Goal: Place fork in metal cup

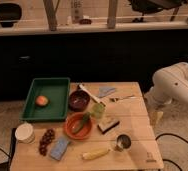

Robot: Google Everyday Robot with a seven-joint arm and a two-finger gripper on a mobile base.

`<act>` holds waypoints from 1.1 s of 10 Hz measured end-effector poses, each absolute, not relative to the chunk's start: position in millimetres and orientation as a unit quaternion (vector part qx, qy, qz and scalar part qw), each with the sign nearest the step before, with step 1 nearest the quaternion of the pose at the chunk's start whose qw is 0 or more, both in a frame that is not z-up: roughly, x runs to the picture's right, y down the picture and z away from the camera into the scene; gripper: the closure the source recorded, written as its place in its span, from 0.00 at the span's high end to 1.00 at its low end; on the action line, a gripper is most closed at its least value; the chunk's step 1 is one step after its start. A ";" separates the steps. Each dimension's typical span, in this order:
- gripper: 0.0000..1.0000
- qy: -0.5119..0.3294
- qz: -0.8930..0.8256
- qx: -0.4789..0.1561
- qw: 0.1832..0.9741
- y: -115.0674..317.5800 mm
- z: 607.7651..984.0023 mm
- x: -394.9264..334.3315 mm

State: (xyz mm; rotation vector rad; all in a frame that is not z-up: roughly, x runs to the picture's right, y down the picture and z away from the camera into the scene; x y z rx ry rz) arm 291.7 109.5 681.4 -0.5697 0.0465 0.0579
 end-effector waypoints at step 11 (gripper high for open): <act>0.80 0.021 -0.007 -0.265 0.964 114.1 715.1 286.0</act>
